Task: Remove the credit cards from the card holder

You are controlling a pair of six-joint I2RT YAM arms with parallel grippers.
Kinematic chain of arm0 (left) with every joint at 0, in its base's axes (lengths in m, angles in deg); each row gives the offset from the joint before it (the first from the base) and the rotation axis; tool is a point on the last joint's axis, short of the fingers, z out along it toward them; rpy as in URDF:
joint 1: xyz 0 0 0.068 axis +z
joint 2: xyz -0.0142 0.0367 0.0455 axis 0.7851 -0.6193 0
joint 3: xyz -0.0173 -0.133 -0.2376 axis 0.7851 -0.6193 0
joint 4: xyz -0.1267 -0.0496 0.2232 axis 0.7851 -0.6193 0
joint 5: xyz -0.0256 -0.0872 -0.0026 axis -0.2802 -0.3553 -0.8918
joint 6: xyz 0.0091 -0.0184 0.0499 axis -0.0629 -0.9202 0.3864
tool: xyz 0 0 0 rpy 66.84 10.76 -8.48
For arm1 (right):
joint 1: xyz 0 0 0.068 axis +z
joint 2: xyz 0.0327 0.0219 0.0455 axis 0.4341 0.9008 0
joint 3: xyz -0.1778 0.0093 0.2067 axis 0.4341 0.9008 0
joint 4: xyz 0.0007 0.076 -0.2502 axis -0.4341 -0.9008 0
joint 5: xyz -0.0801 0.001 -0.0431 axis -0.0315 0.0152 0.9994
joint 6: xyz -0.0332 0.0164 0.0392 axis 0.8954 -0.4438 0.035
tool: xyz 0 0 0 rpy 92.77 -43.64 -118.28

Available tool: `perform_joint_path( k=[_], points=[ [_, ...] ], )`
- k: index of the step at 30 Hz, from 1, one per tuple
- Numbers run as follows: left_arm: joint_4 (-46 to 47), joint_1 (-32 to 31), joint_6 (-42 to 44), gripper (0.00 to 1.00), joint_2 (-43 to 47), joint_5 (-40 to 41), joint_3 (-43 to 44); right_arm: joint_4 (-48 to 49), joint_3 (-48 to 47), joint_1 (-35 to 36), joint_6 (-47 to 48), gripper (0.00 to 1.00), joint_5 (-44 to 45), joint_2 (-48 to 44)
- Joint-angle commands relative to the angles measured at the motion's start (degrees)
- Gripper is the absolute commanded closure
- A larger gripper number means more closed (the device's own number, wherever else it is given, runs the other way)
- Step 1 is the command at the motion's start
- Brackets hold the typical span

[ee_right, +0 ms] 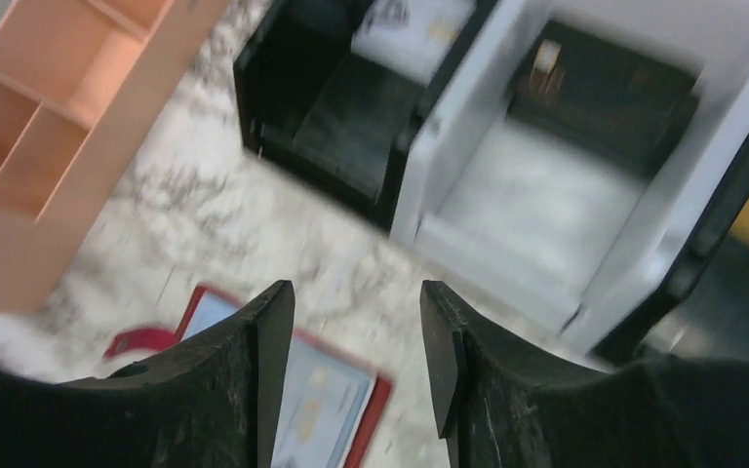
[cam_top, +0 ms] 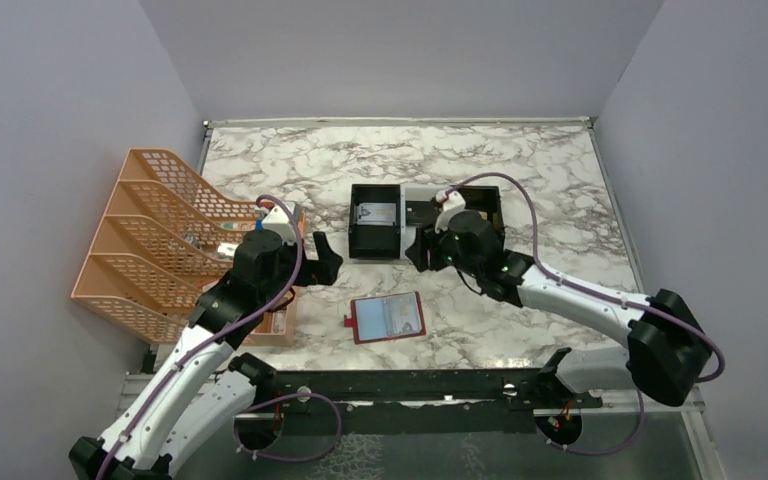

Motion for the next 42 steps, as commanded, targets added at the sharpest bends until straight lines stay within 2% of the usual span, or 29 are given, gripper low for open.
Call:
perform_joint_path(
  k=[1, 4, 6, 9, 13, 20, 24, 27, 32, 35, 42],
  points=[
    [12.2, 0.2, -10.9, 0.01, -4.0, -20.5, -3.4, 2.0, 12.0, -0.1, -24.4, 0.48, -10.7, -8.2],
    [19.4, -0.5, -15.3, 0.01, -9.0, -27.7, -5.4, 10.7, 21.0, -0.1, -32.1, 0.47, -17.1, -11.9],
    [21.8, -2.5, -16.6, 0.01, -11.6, -28.4, -6.4, 14.0, 24.5, -0.1, -34.3, 0.48, -19.1, -12.6],
    [22.1, -6.8, -18.0, 0.02, -13.8, -24.9, -7.4, 11.7, 25.4, -0.1, -35.1, 0.49, -19.9, -12.5],
    [22.7, -12.0, -22.5, 0.04, -15.7, -17.8, -8.2, 7.6, 24.4, -0.1, -33.1, 0.57, -20.8, -11.5],
    [24.4, -18.7, -25.3, 0.13, -21.2, -14.0, -10.4, 10.8, 24.8, -0.1, -32.6, 0.67, -26.2, -8.6],
    [26.9, -19.5, -27.9, 0.2, -23.1, -11.7, -12.6, 12.6, 24.3, -0.1, -32.7, 0.73, -28.3, -5.6],
    [29.6, -19.5, -31.6, 0.29, -24.5, -9.8, -14.0, 12.9, 23.4, -0.1, -33.0, 0.73, -29.3, -3.0],
    [35.2, -19.6, -34.0, 0.39, -26.6, -11.1, -15.8, 11.5, 21.4, -0.1, -32.8, 0.77, -29.3, 0.6],
    [35.4, -19.6, -33.6, 0.43, -27.5, -11.8, -15.5, 9.6, 20.5, 0.0, -32.4, 0.78, -27.7, 1.6],
    [35.5, -19.7, -33.2, 0.45, -30.2, -12.1, -14.8, 6.2, 18.7, -0.1, -31.3, 0.78, -24.8, 3.4]
  ],
)
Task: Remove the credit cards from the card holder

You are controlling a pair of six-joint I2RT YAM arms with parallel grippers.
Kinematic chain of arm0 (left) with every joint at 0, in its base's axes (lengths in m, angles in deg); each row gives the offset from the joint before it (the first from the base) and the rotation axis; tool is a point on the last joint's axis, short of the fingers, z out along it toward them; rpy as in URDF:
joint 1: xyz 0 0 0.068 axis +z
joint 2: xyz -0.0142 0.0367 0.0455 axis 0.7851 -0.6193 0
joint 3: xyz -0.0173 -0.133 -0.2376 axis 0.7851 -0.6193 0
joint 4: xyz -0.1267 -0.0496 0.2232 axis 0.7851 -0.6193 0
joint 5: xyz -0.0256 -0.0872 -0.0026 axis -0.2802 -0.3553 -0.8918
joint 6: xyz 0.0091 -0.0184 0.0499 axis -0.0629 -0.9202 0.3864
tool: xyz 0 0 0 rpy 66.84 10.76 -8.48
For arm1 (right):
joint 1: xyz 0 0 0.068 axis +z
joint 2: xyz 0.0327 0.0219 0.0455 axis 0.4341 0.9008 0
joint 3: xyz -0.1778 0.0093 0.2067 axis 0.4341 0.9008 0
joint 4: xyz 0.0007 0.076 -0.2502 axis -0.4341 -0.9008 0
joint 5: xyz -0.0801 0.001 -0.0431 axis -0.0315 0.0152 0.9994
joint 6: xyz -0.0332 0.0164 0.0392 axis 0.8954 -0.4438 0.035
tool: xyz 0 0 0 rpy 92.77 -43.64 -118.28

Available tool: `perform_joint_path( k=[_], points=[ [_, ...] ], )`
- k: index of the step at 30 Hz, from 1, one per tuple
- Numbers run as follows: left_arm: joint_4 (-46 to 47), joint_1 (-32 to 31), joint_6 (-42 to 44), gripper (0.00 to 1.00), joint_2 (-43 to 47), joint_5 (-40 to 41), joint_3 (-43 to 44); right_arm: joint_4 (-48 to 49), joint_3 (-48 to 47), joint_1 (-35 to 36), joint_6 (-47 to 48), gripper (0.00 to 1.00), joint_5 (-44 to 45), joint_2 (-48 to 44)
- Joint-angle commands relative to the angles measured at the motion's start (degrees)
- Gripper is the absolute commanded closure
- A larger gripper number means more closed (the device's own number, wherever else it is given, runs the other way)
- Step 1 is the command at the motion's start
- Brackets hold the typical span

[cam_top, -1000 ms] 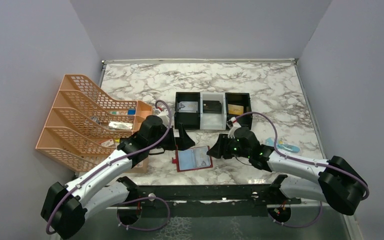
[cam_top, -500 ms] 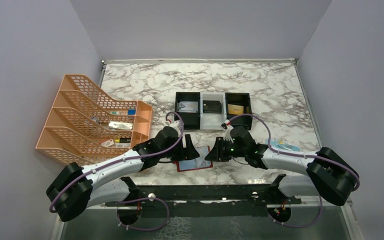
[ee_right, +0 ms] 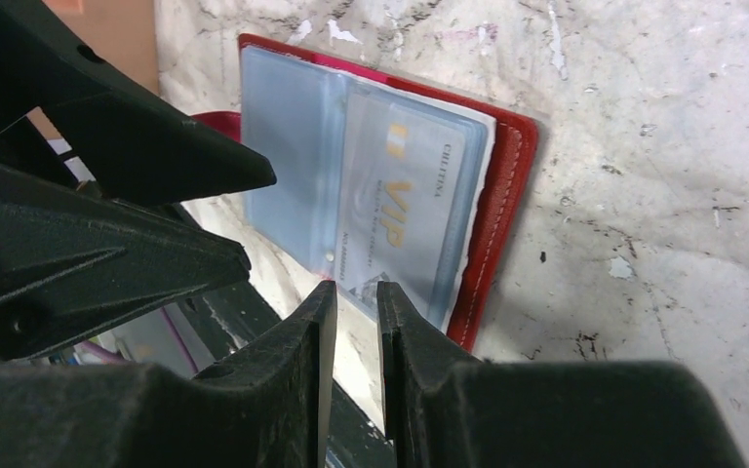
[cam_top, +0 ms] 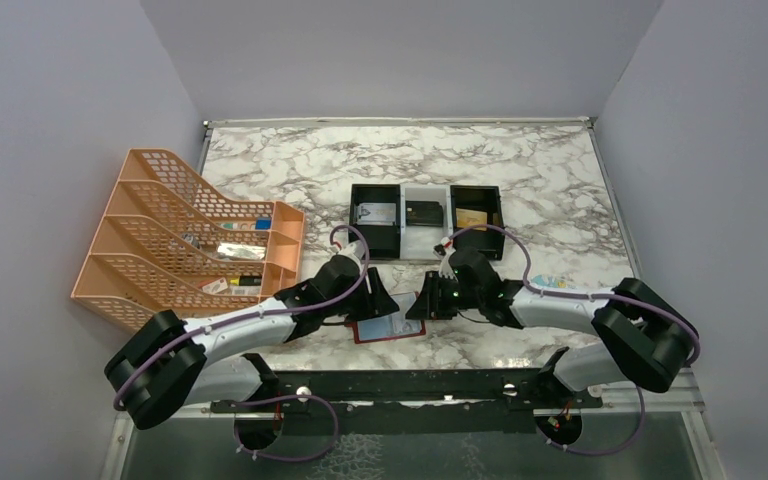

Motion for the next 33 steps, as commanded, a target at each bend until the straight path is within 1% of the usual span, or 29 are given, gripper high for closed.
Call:
perform_joint_path(
  k=[1, 8, 15, 21, 26, 29, 33],
  points=[
    [2.0, -0.3, -0.3, 0.45, -1.7, 0.1, 0.6, -2.9, -2.6, 0.0, 1.8, 0.78, 2.5, 1.6],
    [1.6, -0.4, 0.1, 0.5, -4.5, -0.1, 0.9, -4.5, -3.1, 0.0, 2.2, 0.78, 4.3, 1.9],
    [1.6, -0.4, 0.5, 0.53, -5.1, 0.3, 0.8, -5.2, -3.8, 0.0, 2.7, 0.77, 4.7, 1.2],
    [2.0, -0.6, 1.0, 0.54, -5.6, 0.4, 0.8, -5.9, -4.2, 0.0, 2.7, 0.76, 5.2, 3.8],
    [5.0, -0.5, 0.5, 0.55, -7.1, -0.4, -0.4, -4.6, -4.3, 0.0, 2.9, 0.76, 2.5, 6.3],
    [6.5, -0.6, -0.3, 0.57, -8.2, -0.7, -1.2, -4.0, -3.9, 0.0, 2.4, 0.76, 2.5, 6.1],
    [7.3, -0.5, -0.9, 0.62, -7.9, 0.0, -2.0, -4.7, -3.6, 0.0, 2.4, 0.76, 3.2, 5.5]
  ],
)
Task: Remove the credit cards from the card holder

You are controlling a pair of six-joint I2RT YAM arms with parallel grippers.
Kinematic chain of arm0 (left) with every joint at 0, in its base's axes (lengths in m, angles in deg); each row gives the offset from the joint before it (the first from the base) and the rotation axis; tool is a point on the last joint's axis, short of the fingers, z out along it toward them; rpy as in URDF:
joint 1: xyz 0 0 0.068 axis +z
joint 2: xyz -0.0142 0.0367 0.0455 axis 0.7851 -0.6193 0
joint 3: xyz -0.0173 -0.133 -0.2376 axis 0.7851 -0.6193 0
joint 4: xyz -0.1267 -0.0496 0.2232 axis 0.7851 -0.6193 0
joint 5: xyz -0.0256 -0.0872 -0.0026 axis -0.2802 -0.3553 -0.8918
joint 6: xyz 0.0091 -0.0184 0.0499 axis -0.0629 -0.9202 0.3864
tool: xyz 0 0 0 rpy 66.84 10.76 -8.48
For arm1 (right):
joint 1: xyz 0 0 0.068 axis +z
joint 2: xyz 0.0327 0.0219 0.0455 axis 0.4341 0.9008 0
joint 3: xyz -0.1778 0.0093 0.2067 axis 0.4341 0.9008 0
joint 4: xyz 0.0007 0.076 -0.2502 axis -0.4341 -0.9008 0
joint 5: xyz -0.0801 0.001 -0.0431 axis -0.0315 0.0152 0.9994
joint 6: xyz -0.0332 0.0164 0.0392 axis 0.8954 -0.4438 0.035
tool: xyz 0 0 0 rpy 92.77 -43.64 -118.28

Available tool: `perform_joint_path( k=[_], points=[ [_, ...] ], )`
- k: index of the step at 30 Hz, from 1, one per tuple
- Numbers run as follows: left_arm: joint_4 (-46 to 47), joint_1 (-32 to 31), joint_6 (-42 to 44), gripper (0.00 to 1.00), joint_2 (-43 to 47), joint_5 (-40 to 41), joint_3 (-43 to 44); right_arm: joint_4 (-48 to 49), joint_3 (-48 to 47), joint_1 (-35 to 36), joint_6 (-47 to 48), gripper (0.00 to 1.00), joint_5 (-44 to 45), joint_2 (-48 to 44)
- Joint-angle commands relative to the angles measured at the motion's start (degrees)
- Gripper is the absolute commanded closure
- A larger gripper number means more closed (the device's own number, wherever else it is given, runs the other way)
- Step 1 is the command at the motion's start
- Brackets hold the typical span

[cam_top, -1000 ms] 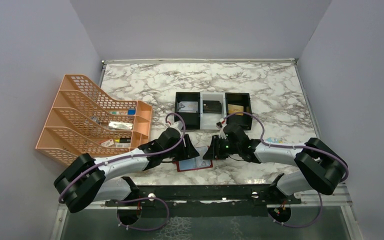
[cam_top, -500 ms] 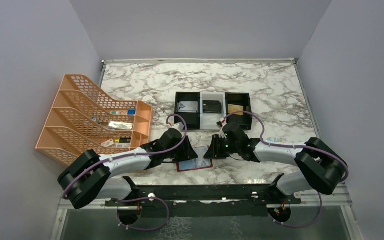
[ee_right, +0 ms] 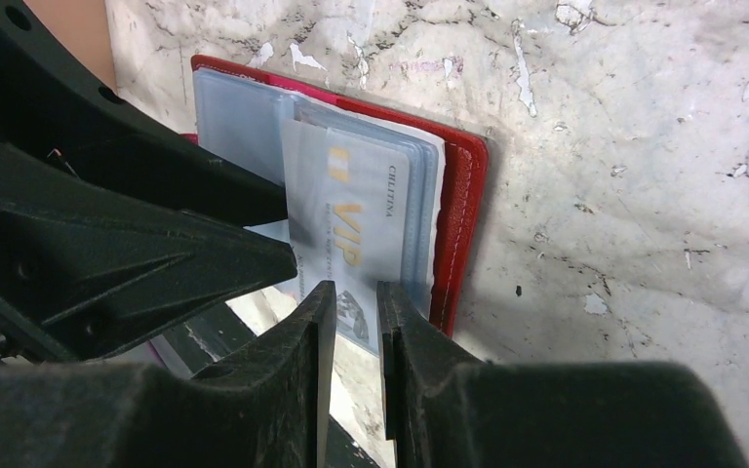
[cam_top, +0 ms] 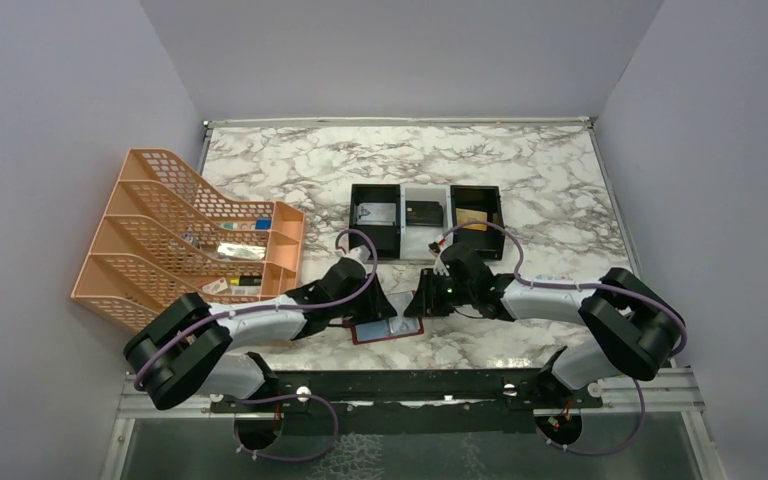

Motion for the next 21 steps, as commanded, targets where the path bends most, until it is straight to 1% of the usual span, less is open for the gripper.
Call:
perform_joint_path(
  k=[1, 7, 10, 14, 18, 21],
  points=[
    [2.6, -0.2, -0.9, 0.64, 0.3, 0.4, -1.9, -1.0, 0.7, 0.0, 0.6, 0.76, 0.7, 0.4],
    [6.1, -0.2, -3.8, 0.7, 0.0, 1.3, -4.2, -0.3, 1.3, 0.0, 0.2, 0.76, 0.6, 0.7],
    [8.2, -0.2, -6.5, 0.76, -0.4, 2.0, -5.5, -0.2, 1.3, 0.0, 0.0, 0.76, 0.6, 1.0],
    [10.4, -0.2, -7.8, 0.83, -0.4, 2.2, -6.6, 0.1, 1.4, 0.0, 0.0, 0.76, 0.5, 1.2],
    [12.7, -0.2, -8.2, 0.87, -1.1, 1.2, -7.0, 0.5, 1.6, 0.0, -0.2, 0.76, 0.2, 1.6],
    [14.8, -0.2, -8.3, 0.88, -1.9, -0.5, -7.2, 0.7, 1.7, 0.0, -0.3, 0.76, 0.1, 1.7]
  ],
)
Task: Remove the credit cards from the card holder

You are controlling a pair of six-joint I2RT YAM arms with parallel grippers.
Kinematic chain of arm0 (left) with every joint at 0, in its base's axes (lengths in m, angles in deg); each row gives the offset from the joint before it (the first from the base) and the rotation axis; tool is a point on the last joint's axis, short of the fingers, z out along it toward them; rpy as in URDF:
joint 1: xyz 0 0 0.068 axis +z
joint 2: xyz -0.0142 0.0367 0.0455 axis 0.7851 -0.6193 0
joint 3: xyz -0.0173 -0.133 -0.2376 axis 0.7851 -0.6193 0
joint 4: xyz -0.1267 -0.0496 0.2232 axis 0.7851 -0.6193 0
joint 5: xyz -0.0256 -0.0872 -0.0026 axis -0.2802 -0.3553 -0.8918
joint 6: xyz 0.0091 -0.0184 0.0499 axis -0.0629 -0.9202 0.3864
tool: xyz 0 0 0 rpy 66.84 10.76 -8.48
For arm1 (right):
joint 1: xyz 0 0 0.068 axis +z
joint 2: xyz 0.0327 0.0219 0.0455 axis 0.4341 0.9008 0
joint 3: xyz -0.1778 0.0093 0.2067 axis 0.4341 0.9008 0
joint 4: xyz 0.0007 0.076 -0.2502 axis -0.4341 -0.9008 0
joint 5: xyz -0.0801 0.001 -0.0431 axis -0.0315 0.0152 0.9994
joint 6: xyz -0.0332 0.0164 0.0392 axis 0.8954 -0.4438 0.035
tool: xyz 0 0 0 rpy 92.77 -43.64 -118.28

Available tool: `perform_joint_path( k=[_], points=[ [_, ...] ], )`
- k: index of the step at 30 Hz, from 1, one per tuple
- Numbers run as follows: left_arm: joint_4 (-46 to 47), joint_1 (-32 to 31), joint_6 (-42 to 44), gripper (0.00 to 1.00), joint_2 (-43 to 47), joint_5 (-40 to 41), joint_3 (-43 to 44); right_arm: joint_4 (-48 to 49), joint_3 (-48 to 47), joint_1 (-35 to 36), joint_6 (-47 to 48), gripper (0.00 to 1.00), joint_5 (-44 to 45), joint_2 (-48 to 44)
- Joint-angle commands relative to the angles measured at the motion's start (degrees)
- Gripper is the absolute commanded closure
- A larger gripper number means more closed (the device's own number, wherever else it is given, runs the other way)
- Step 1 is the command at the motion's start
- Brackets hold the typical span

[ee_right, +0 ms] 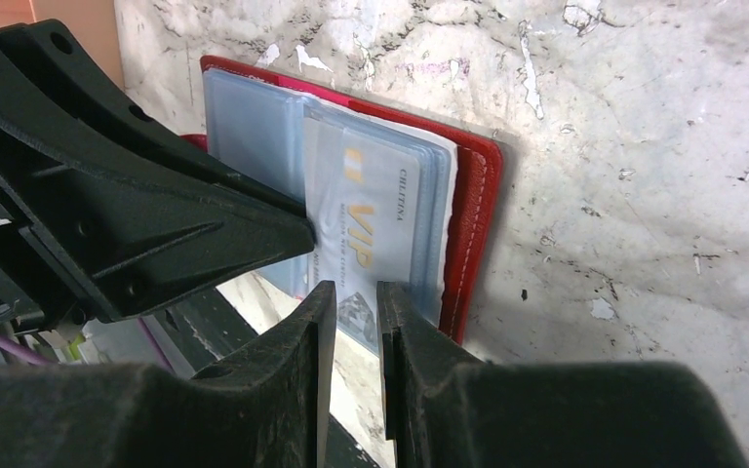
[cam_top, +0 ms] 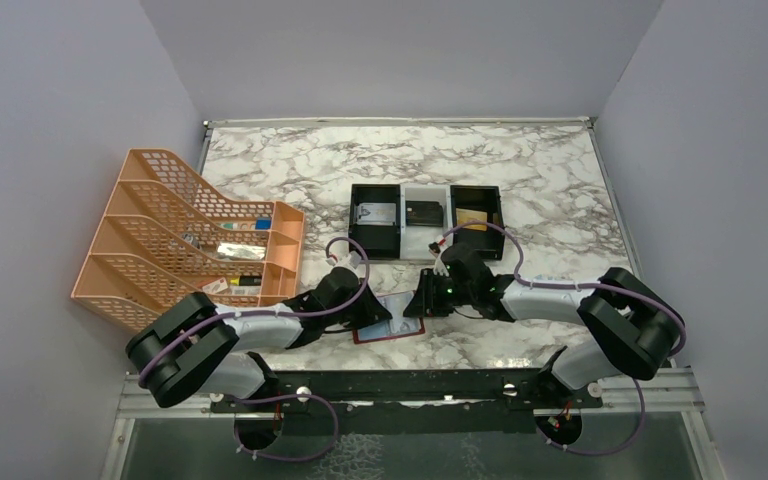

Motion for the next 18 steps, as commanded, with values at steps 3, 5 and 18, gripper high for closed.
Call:
perform_joint_path(
  k=[3, 5, 18],
  points=[
    [6.3, -0.2, -1.0, 0.87, -2.1, -2.6, -0.7, -0.9, 1.1, 0.0, 0.2, 0.76, 0.7, 1.6],
    [6.5, -0.2, -1.2, 0.82, -2.3, -3.0, -0.5, -1.0, 1.1, 0.0, 0.2, 0.76, 1.0, 1.6],
    [6.7, -0.2, -0.3, 0.97, -1.1, -2.1, -1.1, -8.2, -1.9, 0.0, 2.9, 0.74, 5.5, -5.3]
  ],
)
